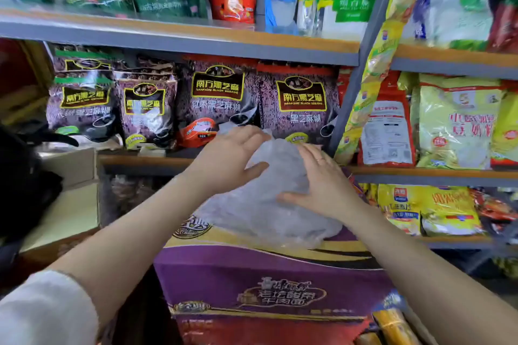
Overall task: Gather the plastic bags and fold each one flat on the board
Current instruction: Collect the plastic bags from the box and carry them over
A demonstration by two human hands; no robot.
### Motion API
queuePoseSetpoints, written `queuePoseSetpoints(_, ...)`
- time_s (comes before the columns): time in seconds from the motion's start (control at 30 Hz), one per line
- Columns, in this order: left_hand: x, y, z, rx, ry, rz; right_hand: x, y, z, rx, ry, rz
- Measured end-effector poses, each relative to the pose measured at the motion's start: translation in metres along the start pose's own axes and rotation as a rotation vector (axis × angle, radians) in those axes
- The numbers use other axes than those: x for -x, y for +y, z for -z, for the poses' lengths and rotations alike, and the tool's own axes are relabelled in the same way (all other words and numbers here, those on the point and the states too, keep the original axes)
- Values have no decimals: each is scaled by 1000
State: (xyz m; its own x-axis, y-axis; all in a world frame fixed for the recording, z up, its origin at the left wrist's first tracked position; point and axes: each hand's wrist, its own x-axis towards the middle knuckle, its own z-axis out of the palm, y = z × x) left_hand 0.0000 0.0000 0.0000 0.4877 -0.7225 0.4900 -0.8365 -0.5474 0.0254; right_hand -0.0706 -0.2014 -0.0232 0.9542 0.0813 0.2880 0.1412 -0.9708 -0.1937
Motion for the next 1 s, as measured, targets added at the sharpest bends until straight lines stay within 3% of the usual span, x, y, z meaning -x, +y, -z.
queuePoseSetpoints(0.17, -12, -18, -38, -145, -166, -80, -2, -3, -41, 11, -330, -79)
queuePoseSetpoints(0.37, -6, -30, -61, -202, -437, 40, -1, 5, -50, -147, -338, -111)
queuePoseSetpoints(0.5, 3, -32, -76, -31, -397, 221, 9, 1, -33, -398, -358, -174)
queuePoseSetpoints(0.63, 4, -30, -79, 0, -425, 274, 20, -15, -41, 31, -377, -51)
queuePoseSetpoints(0.77, -2, -26, -74, -24, -343, 386, 6, -1, -48, 78, -194, -108)
queuePoseSetpoints(0.9, -10, -44, -82, -249, -139, 162, -7, 18, -57, 91, -128, -224)
queuePoseSetpoints(1.0, -15, -56, -90, -299, -116, 7, -13, 25, -62, 61, -124, -246)
